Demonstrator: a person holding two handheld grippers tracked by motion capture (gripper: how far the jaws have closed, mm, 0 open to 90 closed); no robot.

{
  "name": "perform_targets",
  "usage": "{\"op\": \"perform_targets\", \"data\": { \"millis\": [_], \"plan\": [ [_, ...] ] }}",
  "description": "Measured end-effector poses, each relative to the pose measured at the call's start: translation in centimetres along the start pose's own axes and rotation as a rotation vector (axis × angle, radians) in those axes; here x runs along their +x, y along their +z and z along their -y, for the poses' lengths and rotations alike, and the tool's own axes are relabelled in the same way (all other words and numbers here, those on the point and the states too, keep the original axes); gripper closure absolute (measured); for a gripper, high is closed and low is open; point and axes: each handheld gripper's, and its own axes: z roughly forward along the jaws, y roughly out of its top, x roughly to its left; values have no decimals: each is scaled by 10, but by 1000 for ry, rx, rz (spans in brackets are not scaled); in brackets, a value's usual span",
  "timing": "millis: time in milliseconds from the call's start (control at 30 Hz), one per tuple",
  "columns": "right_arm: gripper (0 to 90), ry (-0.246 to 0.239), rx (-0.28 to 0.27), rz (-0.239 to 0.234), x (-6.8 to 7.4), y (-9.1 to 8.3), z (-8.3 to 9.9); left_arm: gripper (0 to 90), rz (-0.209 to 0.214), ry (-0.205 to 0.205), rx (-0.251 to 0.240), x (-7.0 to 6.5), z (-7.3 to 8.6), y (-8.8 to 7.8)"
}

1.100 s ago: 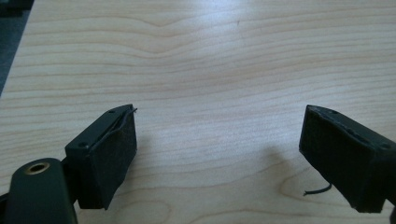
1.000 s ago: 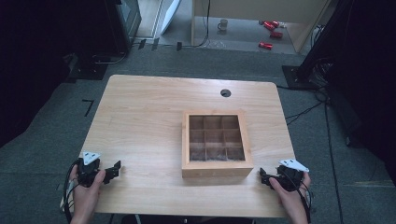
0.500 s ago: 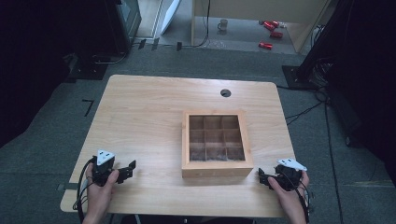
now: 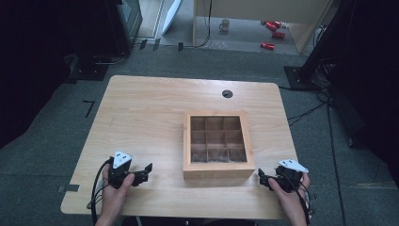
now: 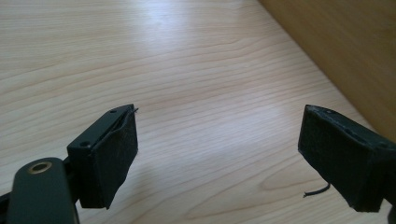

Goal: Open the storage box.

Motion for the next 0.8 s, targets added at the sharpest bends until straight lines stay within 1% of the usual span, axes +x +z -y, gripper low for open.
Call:
{"op": "perform_targets", "data": {
  "millis": [67, 100, 133, 233, 300, 400, 433, 467, 500, 533, 600, 633, 667, 700, 733, 767, 800],
  "plan": [
    [2, 9, -9, -20, 3, -1, -1, 127, 21, 5, -1, -6, -1, 1],
    [2, 11, -12, -24, 3, -1, -1, 127, 38, 7, -1, -12, -2, 2],
    [2, 11, -12, -24, 3, -1, -1, 127, 38, 7, -1, -12, -2, 2],
    [2, 10, -17, -35, 6, -2, -2, 127, 73, 21, 1, -23, -2, 4],
    [2, 9, -17, -36, 6, -2, -2, 127, 92, 37, 3, -30, -3, 5],
    [2, 16, -21, -41, 8, -4, -3, 127, 123, 48, 6, -39, -3, 8],
    [2, 24, -27, -44, 8, -5, -3, 126, 138, 70, 15, -46, -4, 11],
    [2, 27, -31, -46, 8, -6, -3, 124, 138, 70, 15, -46, -4, 11],
    [2, 28, -33, -45, 8, -6, -4, 119, 169, 82, 6, -52, -4, 13],
    [2, 28, -33, -45, 8, -6, -4, 113, 169, 82, 6, -52, -4, 13],
    [2, 35, -38, -39, 8, -8, -4, 112, 190, 98, 0, -60, -5, 14],
    [2, 40, -45, -36, 7, -10, -5, 112, 209, 109, -6, -66, -6, 15],
    [2, 40, -45, -36, 7, -10, -5, 112, 209, 109, -6, -66, -6, 15],
    [2, 41, -50, -37, 7, -11, -5, 112, 230, 124, -7, -70, -6, 16],
    [2, 46, -52, -40, 7, -12, -6, 113, 239, 138, -3, -73, -7, 17],
    [2, 50, -61, -43, 7, -15, -7, 124, 240, 171, 8, -79, -8, 18],
    [2, 50, -61, -43, 7, -15, -7, 124, 239, 183, 9, -81, -9, 19]
  ]
}}
